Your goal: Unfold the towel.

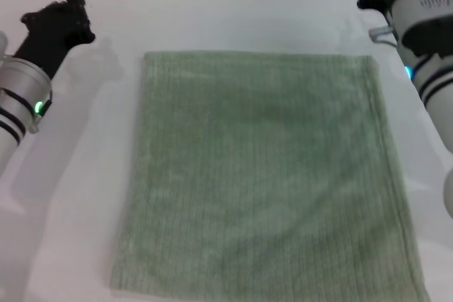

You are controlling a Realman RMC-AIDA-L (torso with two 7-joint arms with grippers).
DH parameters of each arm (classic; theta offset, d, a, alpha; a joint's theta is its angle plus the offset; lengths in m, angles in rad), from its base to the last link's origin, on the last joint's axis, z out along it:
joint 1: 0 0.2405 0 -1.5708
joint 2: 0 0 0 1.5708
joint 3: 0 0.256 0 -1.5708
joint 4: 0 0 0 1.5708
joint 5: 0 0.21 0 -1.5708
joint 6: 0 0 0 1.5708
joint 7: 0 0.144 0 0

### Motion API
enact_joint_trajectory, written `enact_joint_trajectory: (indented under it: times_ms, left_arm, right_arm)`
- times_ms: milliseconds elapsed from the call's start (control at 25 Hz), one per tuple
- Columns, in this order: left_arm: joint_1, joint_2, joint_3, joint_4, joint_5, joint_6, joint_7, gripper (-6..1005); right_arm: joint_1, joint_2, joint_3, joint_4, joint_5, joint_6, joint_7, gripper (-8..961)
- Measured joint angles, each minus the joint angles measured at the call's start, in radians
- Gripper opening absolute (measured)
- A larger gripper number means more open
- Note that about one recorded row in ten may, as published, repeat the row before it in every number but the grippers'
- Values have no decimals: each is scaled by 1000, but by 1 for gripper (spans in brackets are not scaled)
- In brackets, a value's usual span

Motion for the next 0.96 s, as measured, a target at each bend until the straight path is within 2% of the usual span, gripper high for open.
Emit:
enact_joint_trajectory:
  times_ms: [120, 320, 560, 760, 960]
  left_arm:
    - [5, 3, -13, 0, -1, 18, 0, 16]
    - [5, 6, -41, -8, 0, 20, 0, 156]
    - [4, 2, -136, -13, -1, 32, 19, 387]
    - [5, 1, -198, -4, -1, 45, 22, 387]
    - [3, -1, -212, 0, -1, 42, 22, 387]
  right_arm:
    - [-10, 0, -33, 27, -1, 15, 29, 232]
    - [-27, 0, -28, 41, -1, 22, 42, 236]
    - [-46, 0, -21, 70, 1, 96, 41, 416]
    - [-49, 0, -8, 84, 7, 121, 44, 629]
    - [-50, 0, -5, 87, 7, 123, 44, 629]
